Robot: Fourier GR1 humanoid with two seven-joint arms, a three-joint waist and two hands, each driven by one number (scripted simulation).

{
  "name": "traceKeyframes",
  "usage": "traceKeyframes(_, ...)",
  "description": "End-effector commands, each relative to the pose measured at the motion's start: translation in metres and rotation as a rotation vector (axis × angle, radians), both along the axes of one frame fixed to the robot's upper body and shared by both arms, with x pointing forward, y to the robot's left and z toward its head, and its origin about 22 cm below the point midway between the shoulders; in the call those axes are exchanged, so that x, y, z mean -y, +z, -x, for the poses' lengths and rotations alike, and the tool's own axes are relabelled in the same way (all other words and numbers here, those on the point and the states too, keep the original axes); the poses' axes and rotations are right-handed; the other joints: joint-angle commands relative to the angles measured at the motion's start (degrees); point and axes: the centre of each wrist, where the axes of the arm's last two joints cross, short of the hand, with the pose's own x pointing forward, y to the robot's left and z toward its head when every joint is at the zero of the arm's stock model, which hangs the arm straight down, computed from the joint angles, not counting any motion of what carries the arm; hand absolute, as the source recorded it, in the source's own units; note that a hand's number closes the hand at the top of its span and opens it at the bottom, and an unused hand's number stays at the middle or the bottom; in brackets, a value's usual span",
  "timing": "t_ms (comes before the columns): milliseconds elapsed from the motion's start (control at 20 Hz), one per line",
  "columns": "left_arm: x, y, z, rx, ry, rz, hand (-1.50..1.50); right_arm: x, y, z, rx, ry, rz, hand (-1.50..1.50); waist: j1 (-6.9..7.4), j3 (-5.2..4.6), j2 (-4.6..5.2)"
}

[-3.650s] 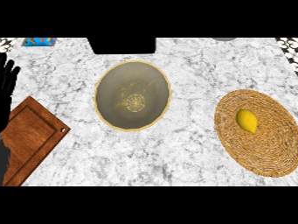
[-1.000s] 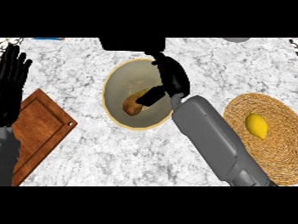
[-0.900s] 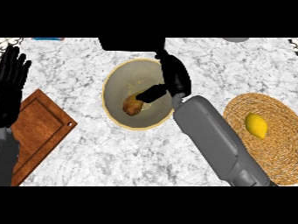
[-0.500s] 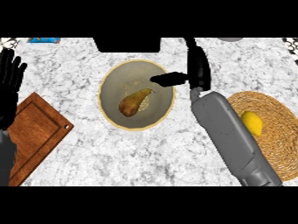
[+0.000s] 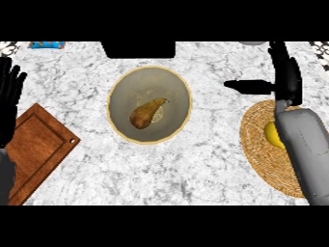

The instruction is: Pick the pear from the placemat and place it in the bowl

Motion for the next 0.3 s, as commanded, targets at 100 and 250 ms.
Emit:
traceKeyframes(100,-0.006,0.019,-0.001,-0.012,0.0,-0.002,0.0,0.083,-0.007,0.021,0.038,0.014,-0.066,-1.5,0.08,0.0,0.0)
traceKeyframes(250,0.01,0.001,-0.001,-0.007,-0.013,0.002,0.0,0.117,-0.012,0.022,0.022,0.027,-0.066,-1.5,0.35,0.0,0.13)
